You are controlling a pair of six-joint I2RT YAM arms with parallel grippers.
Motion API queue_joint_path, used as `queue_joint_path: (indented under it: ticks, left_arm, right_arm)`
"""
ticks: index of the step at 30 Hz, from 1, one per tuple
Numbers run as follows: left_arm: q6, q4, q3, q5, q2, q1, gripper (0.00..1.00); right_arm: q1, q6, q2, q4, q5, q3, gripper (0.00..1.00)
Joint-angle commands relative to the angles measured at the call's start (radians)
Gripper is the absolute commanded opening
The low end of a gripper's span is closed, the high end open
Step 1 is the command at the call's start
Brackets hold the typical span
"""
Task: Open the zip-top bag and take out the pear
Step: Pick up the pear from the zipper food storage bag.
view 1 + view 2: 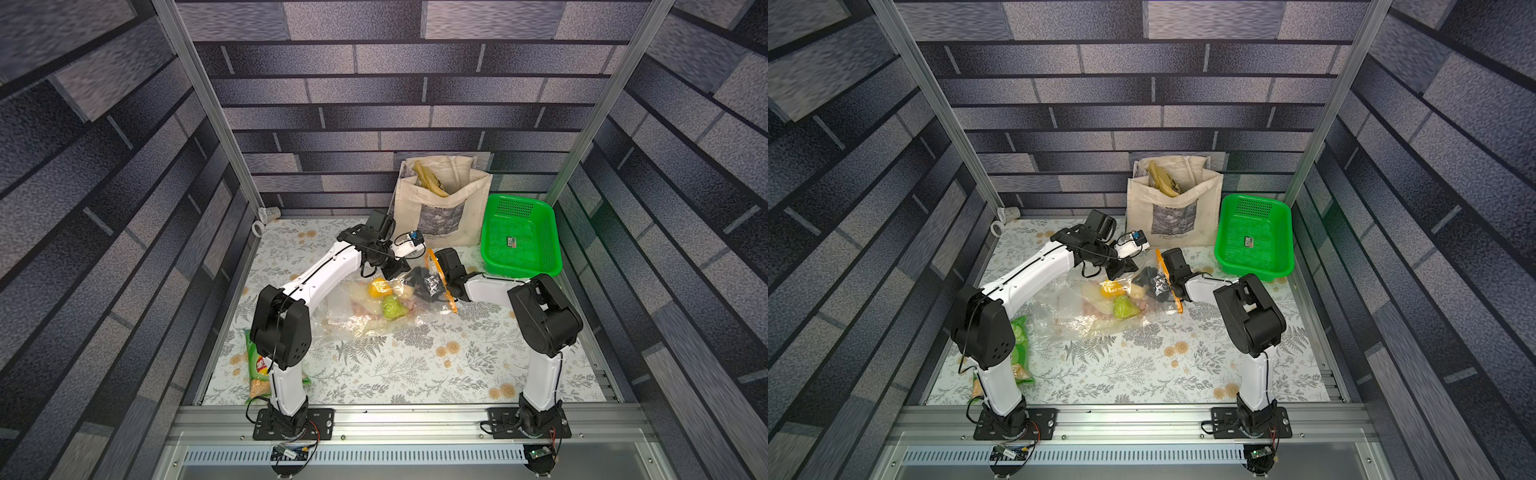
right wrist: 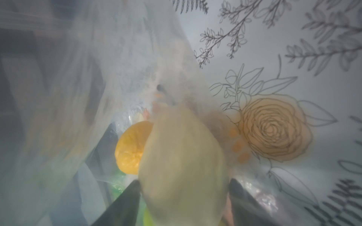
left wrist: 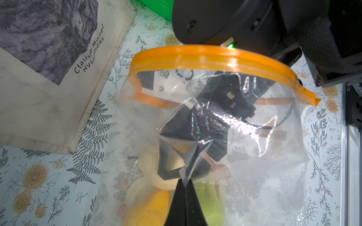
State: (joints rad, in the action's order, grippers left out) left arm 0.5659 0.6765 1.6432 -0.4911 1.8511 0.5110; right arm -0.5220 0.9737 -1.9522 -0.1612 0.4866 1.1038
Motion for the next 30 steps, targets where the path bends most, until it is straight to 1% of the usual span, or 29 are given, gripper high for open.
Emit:
queue_joint_path:
  ticks: [1, 3, 4, 6, 11, 14, 20, 25, 26, 30]
  left_arm:
    - [-0.029, 0.006, -0.016, 0.014, 0.021, -0.011, 0.0]
    - [-0.033, 0.007, -0.016, 0.014, 0.02, -0.015, 0.0]
    - [-0.034, 0.007, -0.016, 0.013, 0.02, -0.016, 0.0]
    - [-0.035, 0.007, -0.016, 0.014, 0.021, -0.017, 0.0]
    - [-0.043, 0.015, -0.013, 0.03, 0.022, -0.027, 0.0]
    - [-0.066, 0.01, -0.018, 0.029, 0.016, -0.043, 0.0]
    - [-0.085, 0.0, -0.037, 0.057, 0.005, -0.073, 0.0]
    - [-0.086, -0.005, -0.051, 0.065, -0.012, -0.092, 0.0]
    - [-0.083, -0.007, -0.056, 0.063, -0.019, -0.095, 0.0]
    - [-0.065, 0.001, -0.075, 0.056, -0.041, -0.101, 0.0]
  right_arm:
    - [-0.012, 0.024, -0.055, -0.022, 0.006, 0.022, 0.73]
    - [-0.012, 0.031, -0.065, -0.034, 0.007, 0.03, 0.73]
    - [-0.012, 0.033, -0.104, -0.043, 0.007, 0.035, 0.73]
    - [-0.012, 0.043, -0.118, -0.064, -0.001, 0.039, 0.73]
    - [-0.013, 0.055, -0.105, -0.107, -0.007, 0.033, 0.65]
    - [-0.01, 0.032, -0.031, -0.086, -0.007, 0.021, 0.61]
    - [0.004, -0.063, 0.125, 0.072, -0.028, -0.005, 0.61]
    - [0.033, -0.104, 0.232, 0.191, -0.044, -0.028, 0.61]
    - [0.04, -0.118, 0.255, 0.222, -0.054, -0.066, 0.61]
    - [0.087, -0.175, 0.346, 0.312, -0.074, -0.093, 0.61]
